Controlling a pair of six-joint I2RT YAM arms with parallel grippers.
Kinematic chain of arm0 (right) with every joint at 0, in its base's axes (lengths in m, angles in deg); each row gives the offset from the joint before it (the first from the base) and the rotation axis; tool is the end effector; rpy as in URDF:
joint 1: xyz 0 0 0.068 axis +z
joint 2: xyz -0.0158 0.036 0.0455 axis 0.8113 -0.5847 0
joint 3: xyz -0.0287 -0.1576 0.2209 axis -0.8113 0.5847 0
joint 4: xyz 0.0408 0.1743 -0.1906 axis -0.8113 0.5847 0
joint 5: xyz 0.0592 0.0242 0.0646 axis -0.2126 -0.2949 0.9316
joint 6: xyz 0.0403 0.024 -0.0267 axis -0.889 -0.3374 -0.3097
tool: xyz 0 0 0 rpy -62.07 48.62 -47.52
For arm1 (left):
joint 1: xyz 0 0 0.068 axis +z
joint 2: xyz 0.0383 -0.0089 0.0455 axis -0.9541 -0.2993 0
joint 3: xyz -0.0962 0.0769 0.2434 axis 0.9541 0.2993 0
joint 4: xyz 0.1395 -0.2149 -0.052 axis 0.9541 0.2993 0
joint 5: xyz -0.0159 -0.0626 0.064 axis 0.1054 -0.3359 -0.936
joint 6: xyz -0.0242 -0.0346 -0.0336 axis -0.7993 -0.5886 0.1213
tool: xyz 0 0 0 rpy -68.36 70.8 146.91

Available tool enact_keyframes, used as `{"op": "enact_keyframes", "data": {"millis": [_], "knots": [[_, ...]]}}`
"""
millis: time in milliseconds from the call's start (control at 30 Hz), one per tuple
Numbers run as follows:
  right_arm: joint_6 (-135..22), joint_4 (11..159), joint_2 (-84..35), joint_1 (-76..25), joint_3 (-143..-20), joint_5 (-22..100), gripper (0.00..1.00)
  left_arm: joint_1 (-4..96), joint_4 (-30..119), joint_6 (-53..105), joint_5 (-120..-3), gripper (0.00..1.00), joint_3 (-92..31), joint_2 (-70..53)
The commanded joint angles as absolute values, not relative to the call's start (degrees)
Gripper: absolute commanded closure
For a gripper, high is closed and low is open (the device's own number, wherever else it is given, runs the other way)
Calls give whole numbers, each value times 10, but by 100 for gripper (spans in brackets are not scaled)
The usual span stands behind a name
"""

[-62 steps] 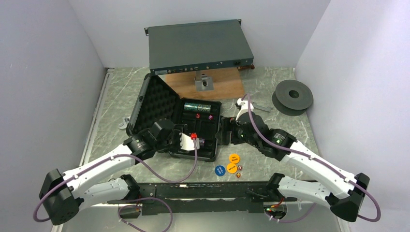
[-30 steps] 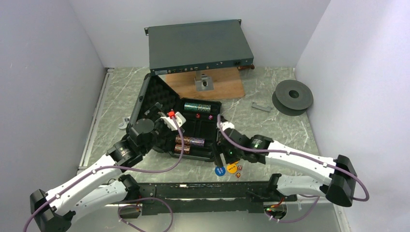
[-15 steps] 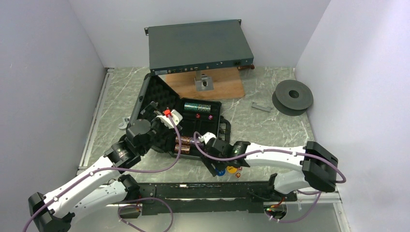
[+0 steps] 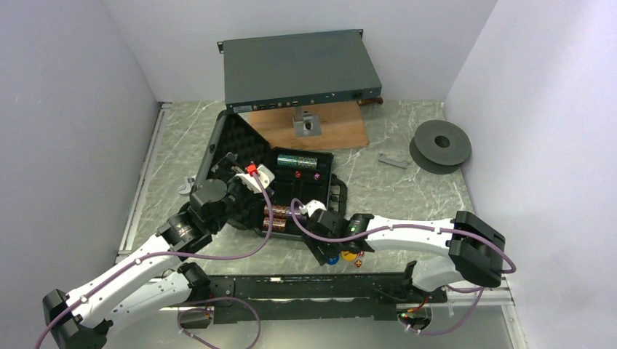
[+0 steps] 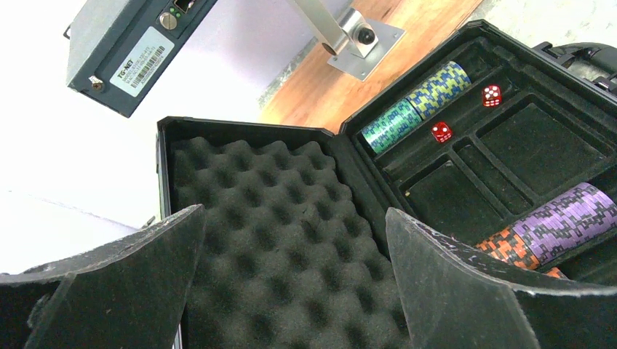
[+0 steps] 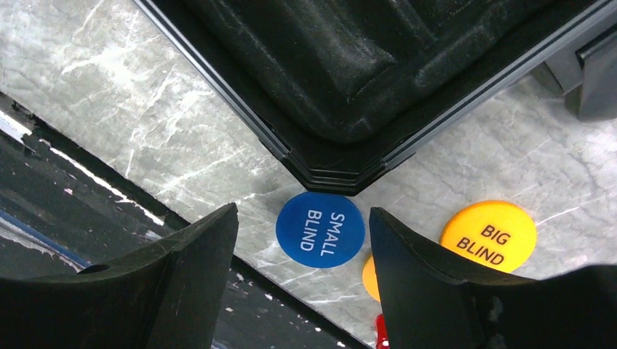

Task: Pack up texas hold em set

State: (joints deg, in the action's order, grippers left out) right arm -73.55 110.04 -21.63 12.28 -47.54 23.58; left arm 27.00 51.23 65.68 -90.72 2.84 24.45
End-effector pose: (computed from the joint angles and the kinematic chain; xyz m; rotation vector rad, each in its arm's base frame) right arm 0.1038 0.2261 0.1757 -0.9308 2.5257 0.3301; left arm 0.1356 -0.1202 0.3186 0.8068 1.5172 0.0912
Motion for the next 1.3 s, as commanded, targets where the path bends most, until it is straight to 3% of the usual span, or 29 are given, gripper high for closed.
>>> {"op": "enact_keyframes", "data": {"millis": [0, 1033, 1267], "knots": [[-799, 1106, -214, 125, -466, 218, 31, 274, 494, 653, -903, 1, 10, 250], [-858, 1186, -278, 166, -493, 180, 35, 280, 495, 651, -895, 1, 11, 249], [-872, 1182, -288, 172, -478, 179, 45, 282, 497, 649, -893, 1, 9, 248]]}}
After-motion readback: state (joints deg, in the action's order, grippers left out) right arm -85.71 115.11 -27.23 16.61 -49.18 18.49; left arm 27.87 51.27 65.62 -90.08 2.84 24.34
